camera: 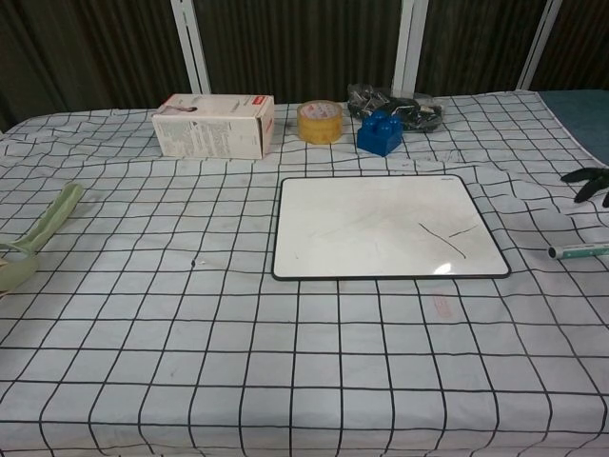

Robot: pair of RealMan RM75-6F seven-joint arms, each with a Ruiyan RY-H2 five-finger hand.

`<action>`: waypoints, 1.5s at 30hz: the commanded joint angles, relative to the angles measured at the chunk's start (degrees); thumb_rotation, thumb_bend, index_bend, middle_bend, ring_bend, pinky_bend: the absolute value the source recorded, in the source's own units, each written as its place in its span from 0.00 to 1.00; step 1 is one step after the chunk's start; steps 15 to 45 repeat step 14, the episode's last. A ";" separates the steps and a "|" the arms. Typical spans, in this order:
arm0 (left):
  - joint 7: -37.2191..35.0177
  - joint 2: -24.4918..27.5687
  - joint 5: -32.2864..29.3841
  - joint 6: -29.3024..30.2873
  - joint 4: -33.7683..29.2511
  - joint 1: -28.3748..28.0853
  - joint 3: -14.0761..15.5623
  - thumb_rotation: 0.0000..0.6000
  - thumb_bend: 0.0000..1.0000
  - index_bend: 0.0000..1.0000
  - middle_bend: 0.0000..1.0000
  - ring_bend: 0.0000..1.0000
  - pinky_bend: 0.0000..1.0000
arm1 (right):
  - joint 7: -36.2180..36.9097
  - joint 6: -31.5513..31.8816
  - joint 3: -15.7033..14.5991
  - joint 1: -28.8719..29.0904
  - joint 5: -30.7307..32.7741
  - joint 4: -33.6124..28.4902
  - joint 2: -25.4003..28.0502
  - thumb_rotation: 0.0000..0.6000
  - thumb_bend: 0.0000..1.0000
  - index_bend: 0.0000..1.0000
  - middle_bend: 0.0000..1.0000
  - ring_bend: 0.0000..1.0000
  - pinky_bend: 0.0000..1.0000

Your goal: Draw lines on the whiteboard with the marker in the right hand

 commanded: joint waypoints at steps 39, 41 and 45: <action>1.60 -0.33 1.42 2.03 -0.31 1.10 0.26 1.00 0.36 0.00 0.00 0.00 0.03 | -13.95 22.14 0.88 -17.68 4.08 -26.59 15.00 1.00 0.34 0.00 0.00 0.00 0.10; 1.60 -0.33 1.42 2.03 -0.31 1.10 0.26 1.00 0.36 0.00 0.00 0.00 0.03 | -13.95 22.14 0.88 -17.68 4.08 -26.59 15.00 1.00 0.34 0.00 0.00 0.00 0.10; 1.60 -0.33 1.42 2.03 -0.31 1.10 0.26 1.00 0.36 0.00 0.00 0.00 0.03 | -13.95 22.14 0.88 -17.68 4.08 -26.59 15.00 1.00 0.34 0.00 0.00 0.00 0.10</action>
